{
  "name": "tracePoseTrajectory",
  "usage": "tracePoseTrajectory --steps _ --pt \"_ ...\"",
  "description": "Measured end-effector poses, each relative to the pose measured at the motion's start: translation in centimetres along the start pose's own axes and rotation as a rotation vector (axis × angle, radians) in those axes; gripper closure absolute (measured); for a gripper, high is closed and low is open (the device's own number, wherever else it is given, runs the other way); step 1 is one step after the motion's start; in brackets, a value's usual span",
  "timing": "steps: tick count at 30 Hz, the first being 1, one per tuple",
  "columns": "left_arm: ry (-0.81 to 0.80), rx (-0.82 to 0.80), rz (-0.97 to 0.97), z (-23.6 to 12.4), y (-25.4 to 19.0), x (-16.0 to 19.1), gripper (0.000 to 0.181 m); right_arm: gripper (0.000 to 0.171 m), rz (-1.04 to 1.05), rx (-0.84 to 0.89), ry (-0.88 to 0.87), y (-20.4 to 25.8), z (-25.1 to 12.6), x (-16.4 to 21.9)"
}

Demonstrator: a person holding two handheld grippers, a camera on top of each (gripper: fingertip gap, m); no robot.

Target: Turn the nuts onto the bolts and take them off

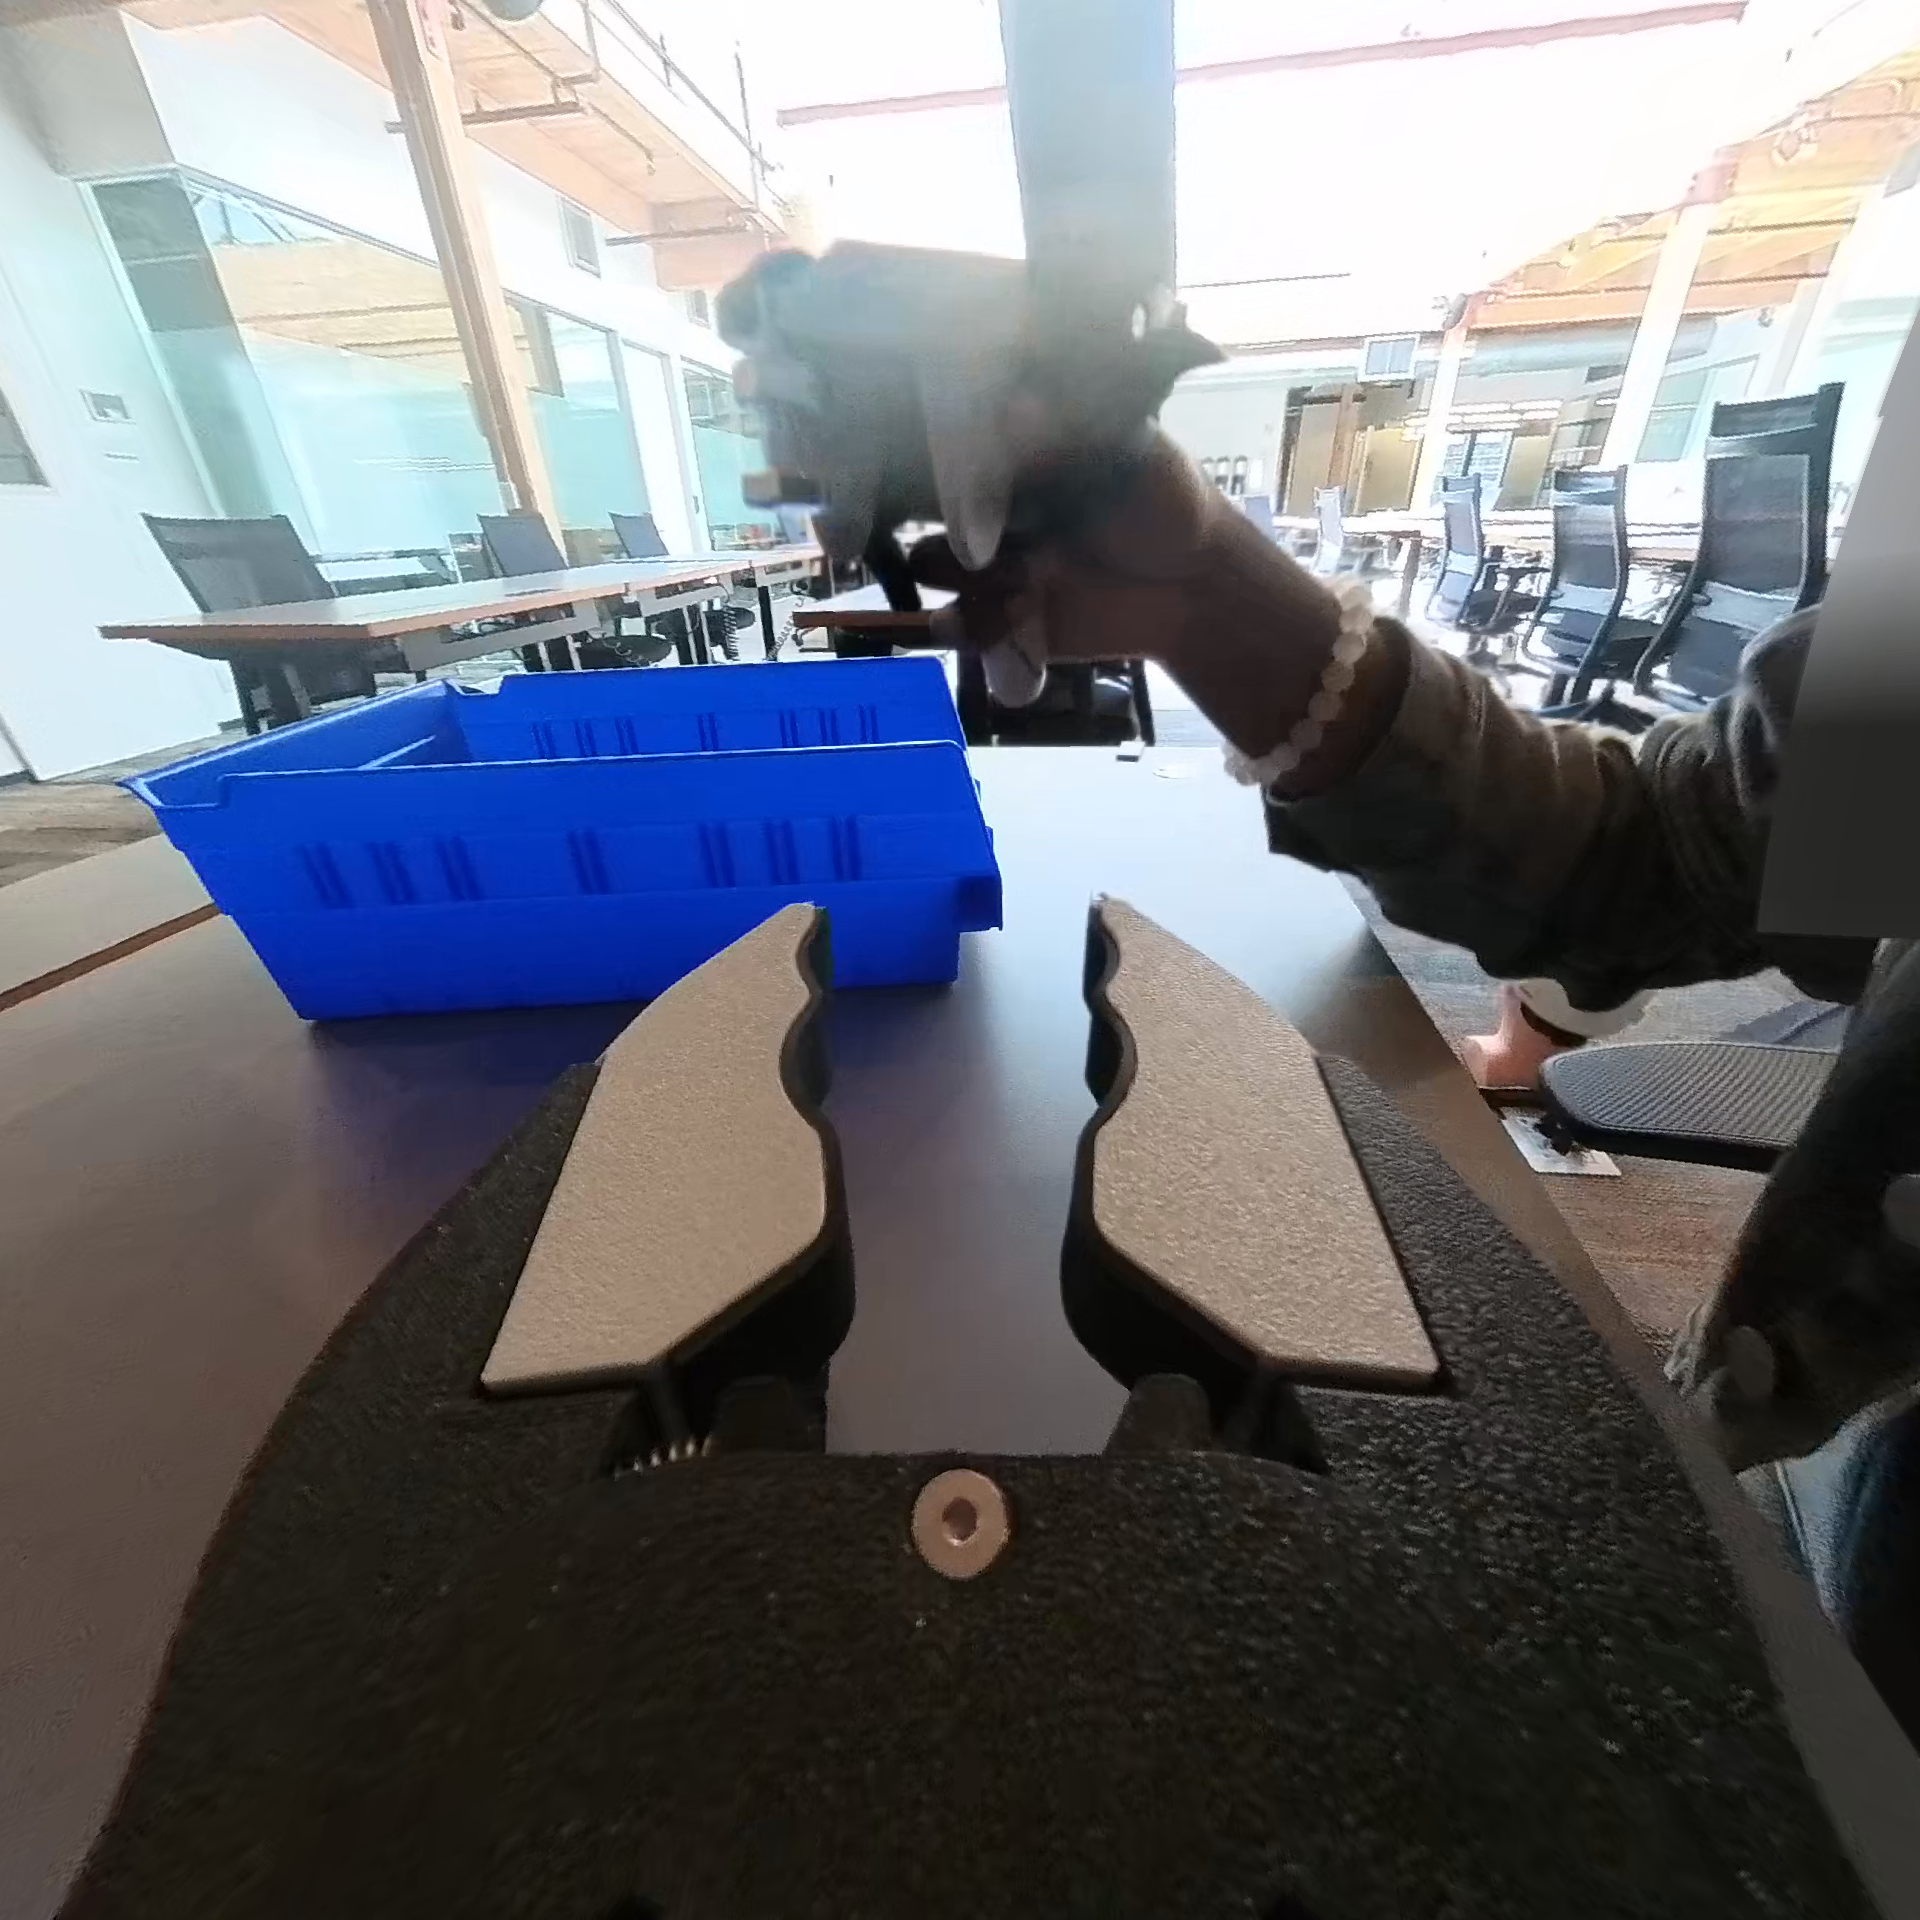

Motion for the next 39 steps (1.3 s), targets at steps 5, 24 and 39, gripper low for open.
tracePoseTrajectory --steps 5,24,39 --pt "0.003 -0.008 0.01 0.0 -0.1 -0.1 0.144 0.163 0.022 0.2 0.042 -5.0 -1.8 -1.0" --pt "0.018 -0.014 0.035 0.0 -0.2 0.1 0.172 0.162 0.383 0.766 0.348 -19.7 -0.9 11.8" --pt "0.027 -0.001 0.009 0.2 -0.2 0.1 0.168 0.157 0.4 0.787 0.431 -20.2 -0.9 14.1"
Point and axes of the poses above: each gripper's, where its closed fingertips meet, z out along the fingers, x out of its underside, y = z × x across the jaws, the point moved 7 cm from there along -z, back along the fingers, and after that the axes turned 10 degrees about x, right-handed, at the moved point
